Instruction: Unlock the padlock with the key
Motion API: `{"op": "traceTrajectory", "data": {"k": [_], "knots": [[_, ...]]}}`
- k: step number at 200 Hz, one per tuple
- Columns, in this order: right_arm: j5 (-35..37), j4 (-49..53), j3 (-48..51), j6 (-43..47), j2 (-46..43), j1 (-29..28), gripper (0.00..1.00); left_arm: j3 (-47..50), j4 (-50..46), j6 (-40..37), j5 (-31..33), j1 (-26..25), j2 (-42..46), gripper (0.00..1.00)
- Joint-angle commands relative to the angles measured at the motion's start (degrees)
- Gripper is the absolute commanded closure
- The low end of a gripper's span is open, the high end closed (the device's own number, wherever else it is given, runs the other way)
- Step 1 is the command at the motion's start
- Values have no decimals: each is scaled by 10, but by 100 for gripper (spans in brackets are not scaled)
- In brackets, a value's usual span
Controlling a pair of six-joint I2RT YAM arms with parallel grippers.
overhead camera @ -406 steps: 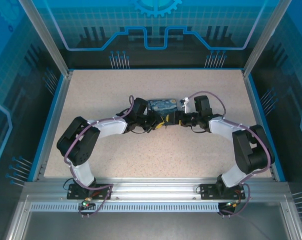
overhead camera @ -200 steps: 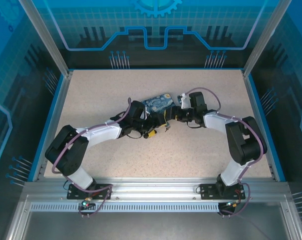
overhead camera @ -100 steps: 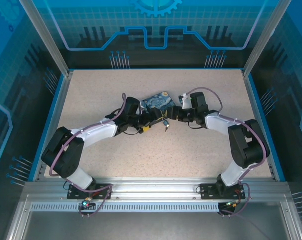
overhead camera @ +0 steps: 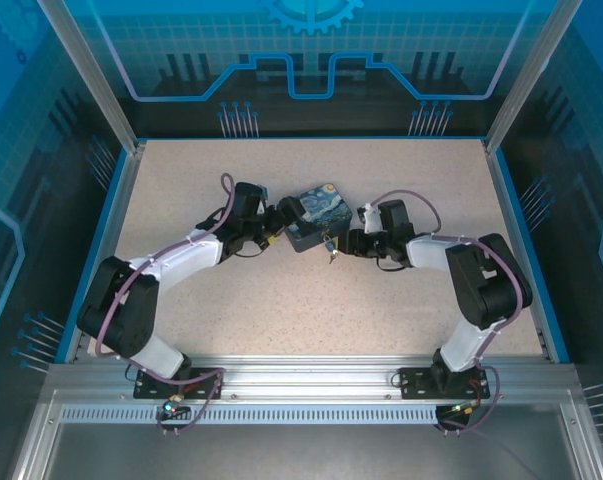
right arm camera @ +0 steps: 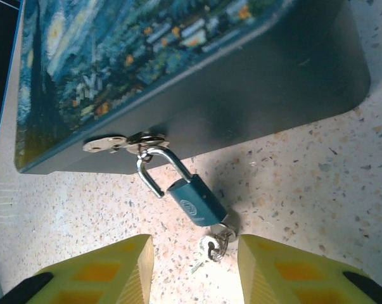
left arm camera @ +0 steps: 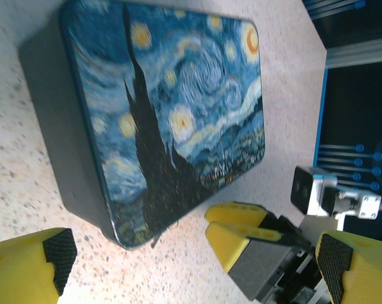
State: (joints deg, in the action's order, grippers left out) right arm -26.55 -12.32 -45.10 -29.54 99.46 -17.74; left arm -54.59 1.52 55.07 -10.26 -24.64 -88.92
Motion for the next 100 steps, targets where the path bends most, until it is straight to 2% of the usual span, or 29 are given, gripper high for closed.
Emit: {"op": "traceTrajectory", "data": {"k": [1, 20, 47, 100], "knots": [[-13, -68, 14, 2, 20, -4, 56, -6, -11, -31, 52, 2, 24, 1], [-25, -96, 21, -2, 27, -4, 48, -14, -21, -44, 70, 3, 28, 1], [-38, -116, 23, -5, 37, -4, 43, -20, -25, -54, 80, 3, 28, 1], [-76, -152, 14, -24, 73, -4, 45, -18, -19, -40, 85, 3, 30, 1]]}}
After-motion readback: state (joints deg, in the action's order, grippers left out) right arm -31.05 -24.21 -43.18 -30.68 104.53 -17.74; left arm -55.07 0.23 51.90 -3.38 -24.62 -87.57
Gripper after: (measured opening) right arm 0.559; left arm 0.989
